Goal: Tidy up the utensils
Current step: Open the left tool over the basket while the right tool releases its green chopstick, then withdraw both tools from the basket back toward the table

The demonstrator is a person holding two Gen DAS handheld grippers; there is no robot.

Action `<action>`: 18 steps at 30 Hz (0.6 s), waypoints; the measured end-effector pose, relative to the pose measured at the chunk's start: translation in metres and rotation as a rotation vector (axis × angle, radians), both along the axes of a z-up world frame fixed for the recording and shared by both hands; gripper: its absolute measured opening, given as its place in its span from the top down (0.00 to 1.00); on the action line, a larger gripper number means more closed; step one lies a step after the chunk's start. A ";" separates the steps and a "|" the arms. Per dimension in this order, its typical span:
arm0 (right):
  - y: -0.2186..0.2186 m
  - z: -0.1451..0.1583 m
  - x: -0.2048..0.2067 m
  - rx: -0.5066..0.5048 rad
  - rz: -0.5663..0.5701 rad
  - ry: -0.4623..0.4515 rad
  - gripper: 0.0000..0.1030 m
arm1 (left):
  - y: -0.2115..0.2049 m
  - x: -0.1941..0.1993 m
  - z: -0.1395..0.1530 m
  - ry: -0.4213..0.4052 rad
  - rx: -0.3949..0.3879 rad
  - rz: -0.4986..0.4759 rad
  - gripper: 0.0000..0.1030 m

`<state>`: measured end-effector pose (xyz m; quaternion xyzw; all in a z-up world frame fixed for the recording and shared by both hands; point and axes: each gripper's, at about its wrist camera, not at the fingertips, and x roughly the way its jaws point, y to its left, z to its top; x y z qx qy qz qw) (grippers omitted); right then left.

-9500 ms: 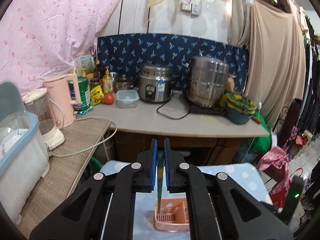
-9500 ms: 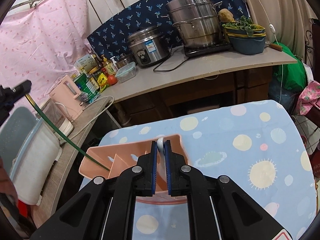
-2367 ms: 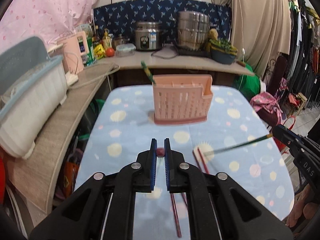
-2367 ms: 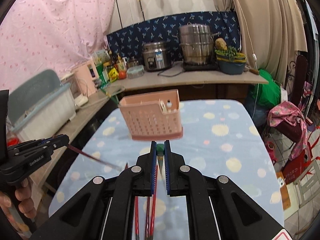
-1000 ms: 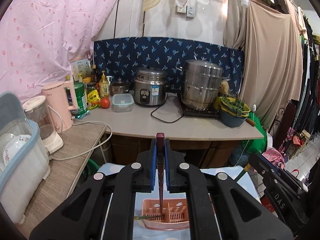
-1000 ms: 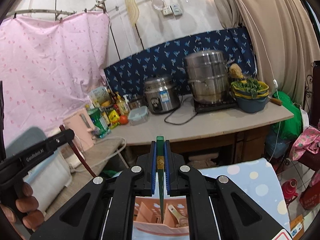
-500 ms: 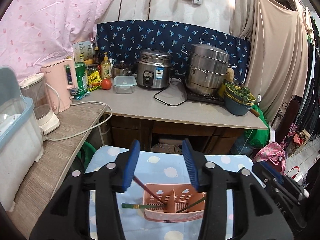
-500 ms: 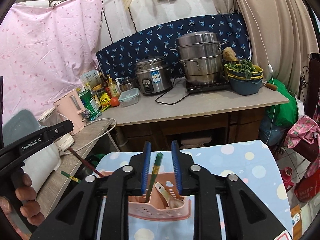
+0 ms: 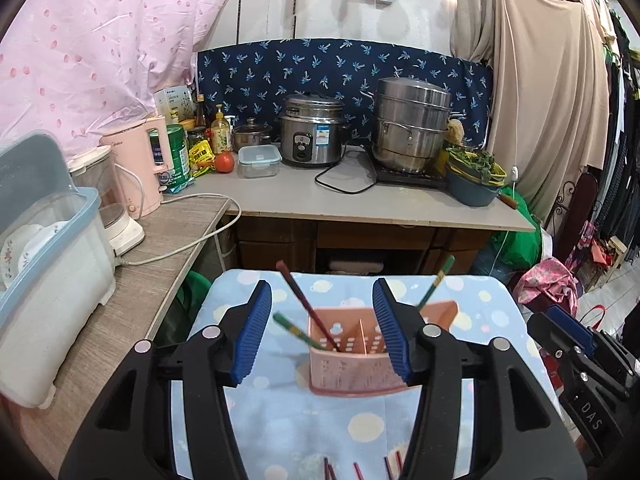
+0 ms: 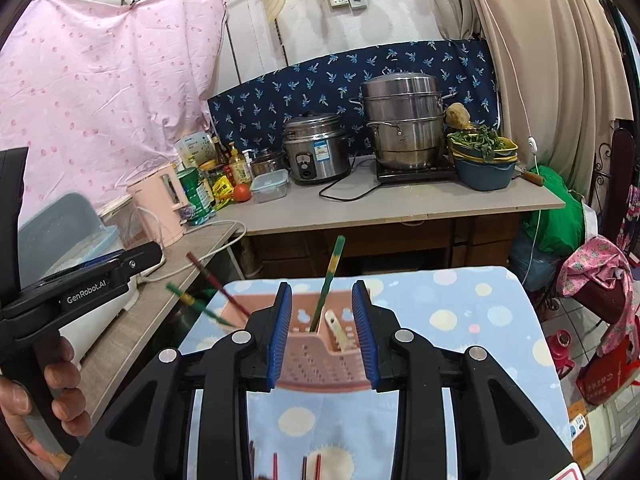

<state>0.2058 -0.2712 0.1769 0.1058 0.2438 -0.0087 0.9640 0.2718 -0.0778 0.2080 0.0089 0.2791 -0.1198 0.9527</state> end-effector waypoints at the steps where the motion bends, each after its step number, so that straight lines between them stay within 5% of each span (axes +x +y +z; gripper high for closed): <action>1: 0.003 -0.002 -0.008 -0.004 0.003 0.003 0.70 | 0.002 -0.008 -0.002 -0.003 0.008 0.002 0.47; 7: 0.020 -0.023 -0.057 -0.039 0.008 0.043 0.67 | 0.010 -0.053 -0.022 0.002 0.056 -0.005 0.45; 18: 0.040 -0.097 -0.137 -0.030 0.005 0.219 0.67 | 0.029 -0.125 -0.108 0.163 0.108 -0.003 0.45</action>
